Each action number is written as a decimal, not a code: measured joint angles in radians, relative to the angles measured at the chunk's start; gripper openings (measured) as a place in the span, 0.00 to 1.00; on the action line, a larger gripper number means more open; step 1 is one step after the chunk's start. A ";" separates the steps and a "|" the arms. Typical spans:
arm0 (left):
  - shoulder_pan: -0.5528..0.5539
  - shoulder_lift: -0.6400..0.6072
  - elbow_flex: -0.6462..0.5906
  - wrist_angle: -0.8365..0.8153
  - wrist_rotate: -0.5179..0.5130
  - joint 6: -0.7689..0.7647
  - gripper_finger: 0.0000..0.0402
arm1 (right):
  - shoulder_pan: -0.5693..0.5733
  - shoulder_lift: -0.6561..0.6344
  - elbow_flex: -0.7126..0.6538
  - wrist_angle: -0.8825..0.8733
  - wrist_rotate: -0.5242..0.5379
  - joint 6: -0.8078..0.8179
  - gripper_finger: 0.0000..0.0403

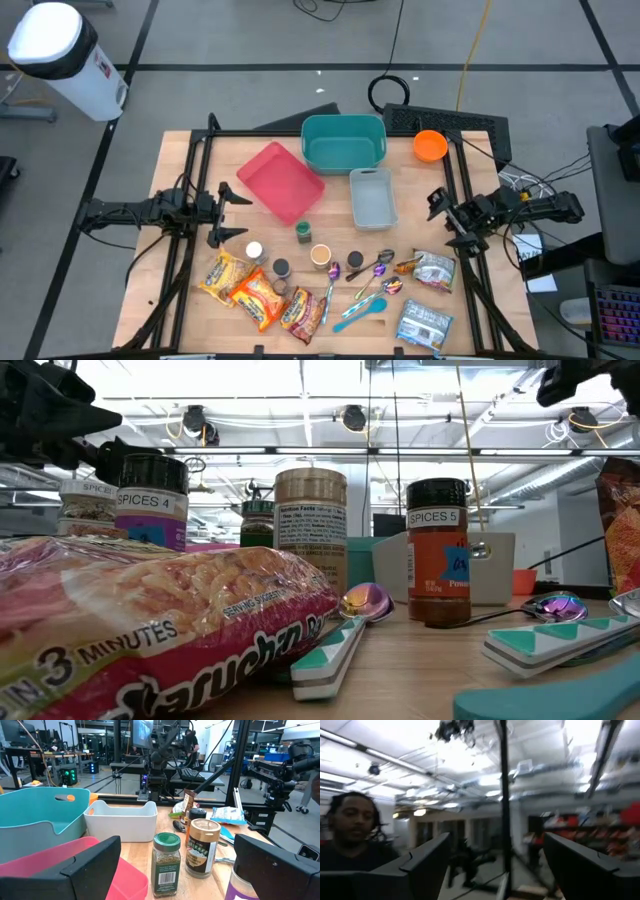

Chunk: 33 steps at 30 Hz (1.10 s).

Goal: Pick & Place Food Item
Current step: Put the orange spice pack into the gray bin

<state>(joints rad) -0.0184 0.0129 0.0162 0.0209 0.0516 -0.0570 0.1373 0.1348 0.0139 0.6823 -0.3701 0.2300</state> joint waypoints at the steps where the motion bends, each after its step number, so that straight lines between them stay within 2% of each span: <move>1: 0.000 0.000 0.000 0.000 0.000 0.000 0.99 | 0.016 0.020 0.000 -0.001 0.001 0.003 0.76; 10: 0.000 0.000 0.000 0.000 0.000 0.000 0.99 | 0.194 0.248 0.000 0.277 0.046 -0.165 0.76; 17: 0.000 0.000 0.000 0.000 0.000 0.000 0.99 | 0.280 0.398 0.009 0.457 0.056 -0.183 0.76; 23: 0.000 0.000 0.000 0.000 0.000 0.000 0.99 | 0.334 0.516 0.080 0.460 0.058 -0.246 0.76; 33: 0.000 0.000 0.000 0.000 0.000 0.000 0.99 | 0.445 0.807 0.280 0.450 0.059 -0.381 0.76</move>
<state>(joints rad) -0.0185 0.0129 0.0163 0.0208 0.0514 -0.0569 0.5826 0.9423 0.2939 1.1327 -0.3114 -0.1509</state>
